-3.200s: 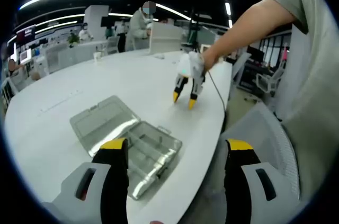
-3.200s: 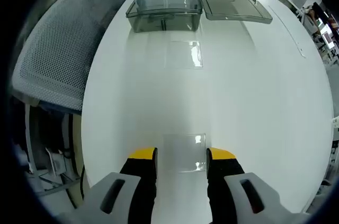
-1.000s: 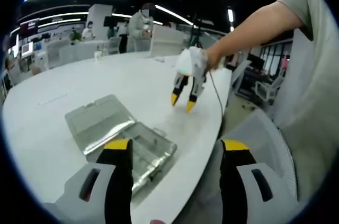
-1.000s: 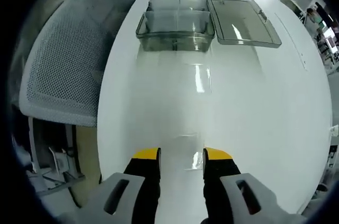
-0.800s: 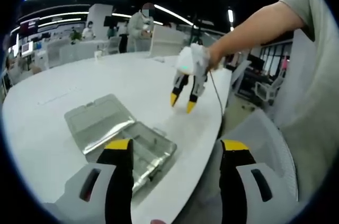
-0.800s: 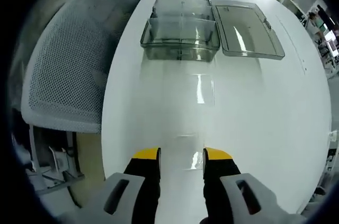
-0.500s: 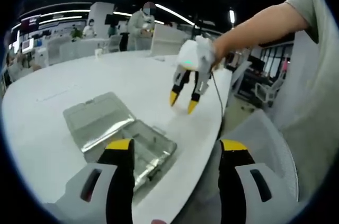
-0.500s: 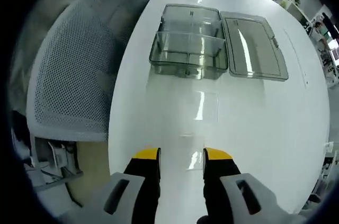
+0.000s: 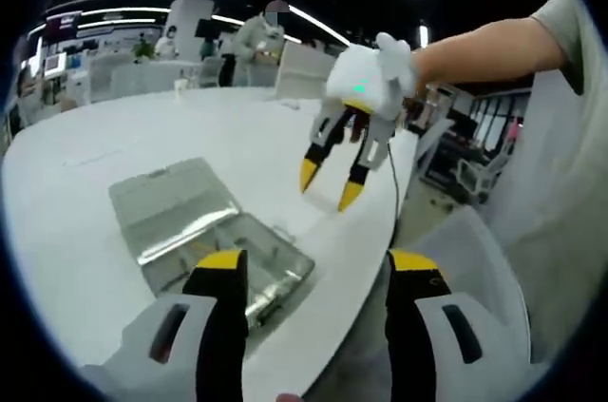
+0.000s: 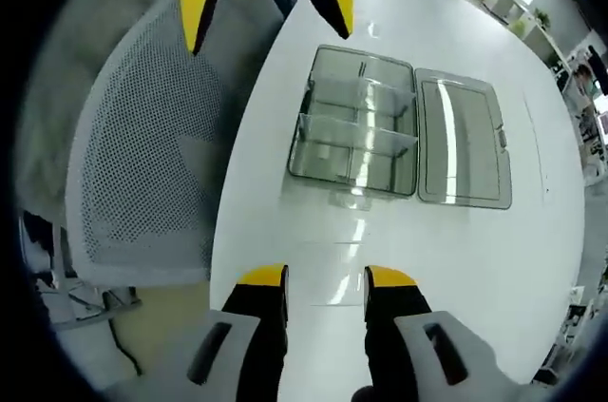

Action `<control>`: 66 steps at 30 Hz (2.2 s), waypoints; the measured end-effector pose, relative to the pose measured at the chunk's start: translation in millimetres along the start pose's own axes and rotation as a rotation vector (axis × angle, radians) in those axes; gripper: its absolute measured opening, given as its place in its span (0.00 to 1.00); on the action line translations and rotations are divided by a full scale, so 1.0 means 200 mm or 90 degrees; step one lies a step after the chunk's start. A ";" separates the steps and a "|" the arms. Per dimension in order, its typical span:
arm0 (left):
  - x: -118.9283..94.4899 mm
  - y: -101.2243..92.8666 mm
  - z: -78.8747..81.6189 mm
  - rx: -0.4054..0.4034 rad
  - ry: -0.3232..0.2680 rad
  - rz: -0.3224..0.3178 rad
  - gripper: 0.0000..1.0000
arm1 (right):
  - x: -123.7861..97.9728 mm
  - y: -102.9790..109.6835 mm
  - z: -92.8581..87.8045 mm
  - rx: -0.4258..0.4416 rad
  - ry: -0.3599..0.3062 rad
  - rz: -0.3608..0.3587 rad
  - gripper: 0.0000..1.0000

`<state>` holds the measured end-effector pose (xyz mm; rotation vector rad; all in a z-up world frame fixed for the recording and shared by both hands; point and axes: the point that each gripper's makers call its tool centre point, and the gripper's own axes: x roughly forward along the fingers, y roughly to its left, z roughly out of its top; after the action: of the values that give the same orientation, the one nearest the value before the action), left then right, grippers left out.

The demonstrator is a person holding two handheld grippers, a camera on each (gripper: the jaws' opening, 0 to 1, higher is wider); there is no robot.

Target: Insert the divider into the dual guide fixture by aligning both edges with the guide slots and pushing it downward to the bottom, including one-sided entry, uneven engagement, binding, and posture correction.

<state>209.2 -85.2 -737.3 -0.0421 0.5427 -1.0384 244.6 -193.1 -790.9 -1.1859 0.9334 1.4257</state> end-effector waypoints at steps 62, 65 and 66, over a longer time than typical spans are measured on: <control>0.02 0.03 0.06 -0.461 -0.108 -0.030 0.09 | -0.20 0.09 0.58 -0.128 -0.059 -0.031 0.26; 0.03 0.03 0.06 -0.472 -0.109 -0.036 0.07 | -0.20 0.09 0.58 -0.130 -0.057 -0.031 0.26; 0.03 0.02 0.06 -0.477 -0.109 -0.038 0.06 | -0.20 0.09 0.59 -0.130 -0.058 -0.032 0.26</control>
<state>221.0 -90.2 -729.8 -0.8044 0.7499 -0.8301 205.5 -92.5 -728.2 -1.2733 0.7028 1.5494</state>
